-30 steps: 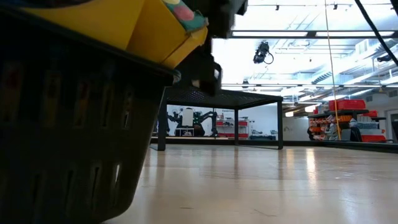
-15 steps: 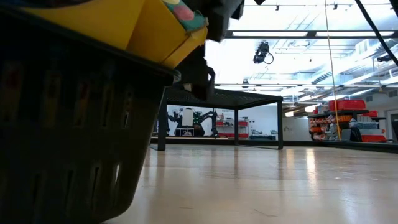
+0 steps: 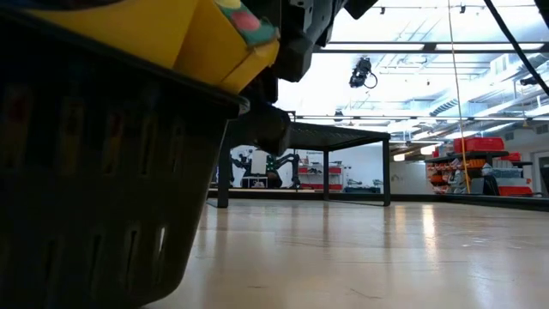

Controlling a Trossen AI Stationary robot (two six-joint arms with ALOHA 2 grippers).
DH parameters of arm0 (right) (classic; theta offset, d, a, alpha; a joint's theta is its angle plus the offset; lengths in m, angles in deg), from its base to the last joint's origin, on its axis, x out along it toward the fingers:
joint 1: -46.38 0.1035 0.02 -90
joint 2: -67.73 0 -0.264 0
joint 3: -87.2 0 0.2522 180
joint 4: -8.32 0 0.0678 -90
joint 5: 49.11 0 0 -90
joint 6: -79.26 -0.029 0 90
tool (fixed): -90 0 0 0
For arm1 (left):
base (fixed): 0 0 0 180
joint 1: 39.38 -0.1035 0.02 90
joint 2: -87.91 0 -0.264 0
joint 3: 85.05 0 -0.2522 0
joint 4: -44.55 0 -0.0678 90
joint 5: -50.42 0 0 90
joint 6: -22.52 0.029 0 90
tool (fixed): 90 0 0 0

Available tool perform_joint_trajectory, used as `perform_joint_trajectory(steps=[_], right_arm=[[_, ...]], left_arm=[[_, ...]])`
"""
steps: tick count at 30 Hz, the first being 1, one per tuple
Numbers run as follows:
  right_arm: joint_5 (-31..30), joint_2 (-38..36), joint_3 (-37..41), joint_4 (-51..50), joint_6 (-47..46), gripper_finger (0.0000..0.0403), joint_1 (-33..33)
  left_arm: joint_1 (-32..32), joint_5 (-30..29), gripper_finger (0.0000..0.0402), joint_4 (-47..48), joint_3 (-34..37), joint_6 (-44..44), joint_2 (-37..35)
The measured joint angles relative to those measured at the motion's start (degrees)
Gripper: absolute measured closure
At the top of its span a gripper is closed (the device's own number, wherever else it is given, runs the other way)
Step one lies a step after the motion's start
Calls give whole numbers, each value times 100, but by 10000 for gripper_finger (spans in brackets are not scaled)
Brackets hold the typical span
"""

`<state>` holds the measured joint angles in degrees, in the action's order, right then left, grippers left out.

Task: Pick & Place Office Desk Supplies
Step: Put the black bin on the shelf

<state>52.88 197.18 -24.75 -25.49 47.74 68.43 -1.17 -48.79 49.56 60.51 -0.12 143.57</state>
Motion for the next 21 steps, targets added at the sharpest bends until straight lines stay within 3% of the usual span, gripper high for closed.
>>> perform_joint_trajectory(steps=[4, 12, 21], right_arm=[[2, 0, 0, 2, 182, 265, 2], [187, -2, -11, 194, 312, 388, 13], [199, -11, -254, -303, 189, 397, 26]], left_arm=[[0, -22, 240, 0, 0, -6, 0], [0, -116, 240, 0, 0, -8, -2], [0, -129, 240, 0, 0, -6, -2]])
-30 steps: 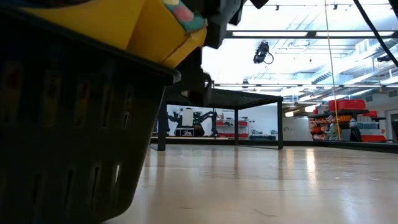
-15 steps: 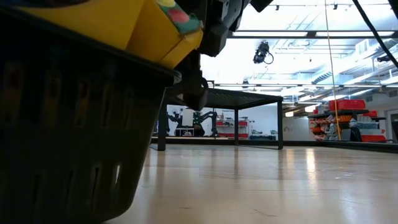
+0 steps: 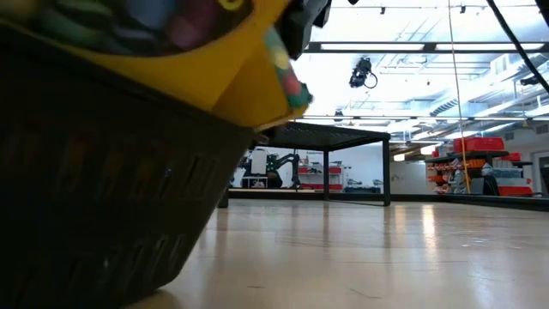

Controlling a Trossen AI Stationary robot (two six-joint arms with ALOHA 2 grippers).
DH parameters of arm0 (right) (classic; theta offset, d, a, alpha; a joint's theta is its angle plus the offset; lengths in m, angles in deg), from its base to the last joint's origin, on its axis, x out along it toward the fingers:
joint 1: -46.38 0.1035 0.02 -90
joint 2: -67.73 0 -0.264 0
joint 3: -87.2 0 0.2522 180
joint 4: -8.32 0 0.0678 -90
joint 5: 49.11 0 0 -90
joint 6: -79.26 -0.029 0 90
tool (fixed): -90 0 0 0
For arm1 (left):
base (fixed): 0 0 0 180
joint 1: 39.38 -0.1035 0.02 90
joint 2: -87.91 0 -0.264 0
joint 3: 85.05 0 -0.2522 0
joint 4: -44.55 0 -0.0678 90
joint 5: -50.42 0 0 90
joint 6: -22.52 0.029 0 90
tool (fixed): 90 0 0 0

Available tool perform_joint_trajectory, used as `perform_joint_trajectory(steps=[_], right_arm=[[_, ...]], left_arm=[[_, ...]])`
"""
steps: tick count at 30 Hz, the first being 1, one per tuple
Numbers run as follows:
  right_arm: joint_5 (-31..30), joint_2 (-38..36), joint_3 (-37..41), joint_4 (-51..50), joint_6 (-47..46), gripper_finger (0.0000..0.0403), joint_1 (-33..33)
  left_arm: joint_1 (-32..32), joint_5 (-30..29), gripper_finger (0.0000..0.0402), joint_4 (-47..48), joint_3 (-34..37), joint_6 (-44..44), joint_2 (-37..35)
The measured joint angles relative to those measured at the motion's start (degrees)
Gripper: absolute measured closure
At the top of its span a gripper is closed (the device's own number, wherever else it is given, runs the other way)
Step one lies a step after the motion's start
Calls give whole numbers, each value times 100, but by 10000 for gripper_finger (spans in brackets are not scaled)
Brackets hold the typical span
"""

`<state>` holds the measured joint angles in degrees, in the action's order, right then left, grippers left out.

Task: Pick & Place Office Desk Supplies
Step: Put the black bin on the shelf

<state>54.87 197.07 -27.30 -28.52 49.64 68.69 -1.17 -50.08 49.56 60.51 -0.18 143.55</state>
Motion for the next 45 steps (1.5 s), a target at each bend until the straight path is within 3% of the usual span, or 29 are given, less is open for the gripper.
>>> perform_joint_trajectory(steps=[12, 21, 31, 40, 45], right_arm=[[216, 22, -715, -1726, -288, 401, -350], [226, 12, -732, -2864, 326, 402, -783], [-778, -129, -747, -4083, 1114, 403, -1392], [-1526, -138, -745, -4327, 1407, 402, -1879], [-1588, -151, -734, -4314, 1407, 372, -1932]], left_arm=[[7, 20, 240, -2, 0, 0, 0], [7, 155, 240, -2, 0, 79, 0], [7, 155, 240, -5, 0, 170, 0], [7, 155, 240, -43, 0, 166, 0], [7, 155, 240, -109, 0, 200, 0]])
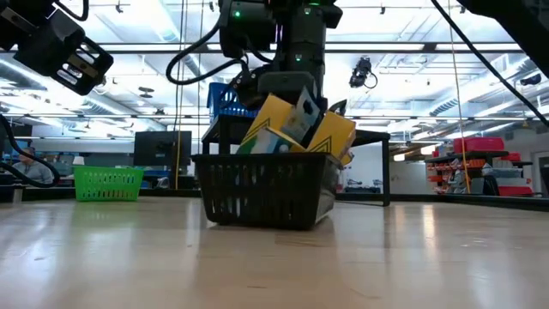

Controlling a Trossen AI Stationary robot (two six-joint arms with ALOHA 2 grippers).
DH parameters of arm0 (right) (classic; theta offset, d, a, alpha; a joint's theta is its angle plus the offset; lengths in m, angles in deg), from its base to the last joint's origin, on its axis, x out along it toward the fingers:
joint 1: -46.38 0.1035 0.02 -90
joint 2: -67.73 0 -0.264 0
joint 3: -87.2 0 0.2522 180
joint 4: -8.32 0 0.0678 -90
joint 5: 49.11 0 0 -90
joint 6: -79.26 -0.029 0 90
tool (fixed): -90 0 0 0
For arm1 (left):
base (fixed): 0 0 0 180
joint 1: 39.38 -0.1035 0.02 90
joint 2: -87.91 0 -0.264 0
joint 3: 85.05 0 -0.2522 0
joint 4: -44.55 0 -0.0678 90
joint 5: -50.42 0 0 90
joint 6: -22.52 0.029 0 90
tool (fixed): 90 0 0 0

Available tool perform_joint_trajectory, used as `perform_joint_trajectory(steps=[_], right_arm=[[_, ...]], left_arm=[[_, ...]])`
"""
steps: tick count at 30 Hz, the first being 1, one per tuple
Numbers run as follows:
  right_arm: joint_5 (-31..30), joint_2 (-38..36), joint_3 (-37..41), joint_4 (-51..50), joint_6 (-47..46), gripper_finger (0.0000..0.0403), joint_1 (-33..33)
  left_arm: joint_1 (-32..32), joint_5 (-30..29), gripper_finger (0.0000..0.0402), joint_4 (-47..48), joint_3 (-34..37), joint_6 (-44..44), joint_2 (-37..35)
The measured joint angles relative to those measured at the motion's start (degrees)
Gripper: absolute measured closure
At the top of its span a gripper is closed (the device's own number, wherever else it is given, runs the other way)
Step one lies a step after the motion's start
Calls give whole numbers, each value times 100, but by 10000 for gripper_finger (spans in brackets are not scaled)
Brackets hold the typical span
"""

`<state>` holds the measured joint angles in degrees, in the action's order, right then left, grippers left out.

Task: Pick & Place Office Desk Supplies
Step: Put the black bin on the shelf

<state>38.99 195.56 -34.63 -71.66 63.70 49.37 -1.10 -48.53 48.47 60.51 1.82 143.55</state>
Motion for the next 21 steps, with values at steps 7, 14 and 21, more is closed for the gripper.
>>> perform_joint_trajectory(steps=[7, 14, 21], right_arm=[[89, 0, 2, -2, 131, 293, 29], [98, -130, 13, -24, 50, 204, 17], [-442, -591, 13, 6, -109, 189, 25]], left_arm=[[0, 0, 240, -5, 0, 46, 0], [0, 0, 240, -59, 0, 174, 0], [0, 0, 240, -99, 0, 210, 0]])
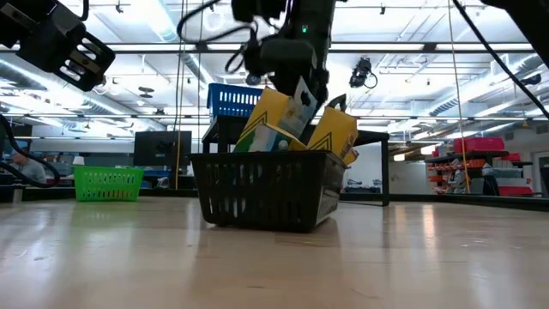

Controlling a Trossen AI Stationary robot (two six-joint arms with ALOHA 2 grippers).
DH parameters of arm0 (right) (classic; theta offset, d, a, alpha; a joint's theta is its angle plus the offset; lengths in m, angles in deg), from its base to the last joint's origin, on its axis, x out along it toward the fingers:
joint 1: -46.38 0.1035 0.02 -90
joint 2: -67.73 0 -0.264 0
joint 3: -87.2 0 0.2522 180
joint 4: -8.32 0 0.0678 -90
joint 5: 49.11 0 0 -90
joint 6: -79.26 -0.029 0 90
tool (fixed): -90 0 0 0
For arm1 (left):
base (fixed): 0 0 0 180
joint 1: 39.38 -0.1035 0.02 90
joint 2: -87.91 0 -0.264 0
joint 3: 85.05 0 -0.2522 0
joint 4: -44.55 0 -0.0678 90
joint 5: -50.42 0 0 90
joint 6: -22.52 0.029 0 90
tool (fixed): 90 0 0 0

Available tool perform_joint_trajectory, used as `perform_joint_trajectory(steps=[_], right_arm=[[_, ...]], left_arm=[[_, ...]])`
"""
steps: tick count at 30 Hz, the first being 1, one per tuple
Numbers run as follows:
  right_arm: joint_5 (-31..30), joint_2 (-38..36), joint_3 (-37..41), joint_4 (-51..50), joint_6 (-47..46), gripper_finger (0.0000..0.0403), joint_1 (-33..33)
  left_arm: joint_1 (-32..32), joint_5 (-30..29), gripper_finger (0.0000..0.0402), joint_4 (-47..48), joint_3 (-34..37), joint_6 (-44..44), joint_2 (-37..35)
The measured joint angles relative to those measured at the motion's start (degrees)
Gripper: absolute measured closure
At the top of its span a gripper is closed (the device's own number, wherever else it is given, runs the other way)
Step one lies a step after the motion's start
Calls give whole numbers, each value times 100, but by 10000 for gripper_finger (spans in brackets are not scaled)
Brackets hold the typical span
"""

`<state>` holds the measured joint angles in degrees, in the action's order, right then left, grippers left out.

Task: Pick & Place Office Desk Supplies
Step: Put the black bin on the shelf

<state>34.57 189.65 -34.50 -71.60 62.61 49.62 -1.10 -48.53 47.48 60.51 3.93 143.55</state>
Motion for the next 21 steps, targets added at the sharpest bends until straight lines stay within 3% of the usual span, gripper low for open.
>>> perform_joint_trajectory(steps=[8, 21], right_arm=[[-252, -575, -2, 2, -46, 203, 303], [-346, -713, -7, 615, -903, 205, 1981]], left_arm=[[-2, -2, 240, -13, 0, 79, 0], [-4, -4, 240, -35, 0, 125, 0]])
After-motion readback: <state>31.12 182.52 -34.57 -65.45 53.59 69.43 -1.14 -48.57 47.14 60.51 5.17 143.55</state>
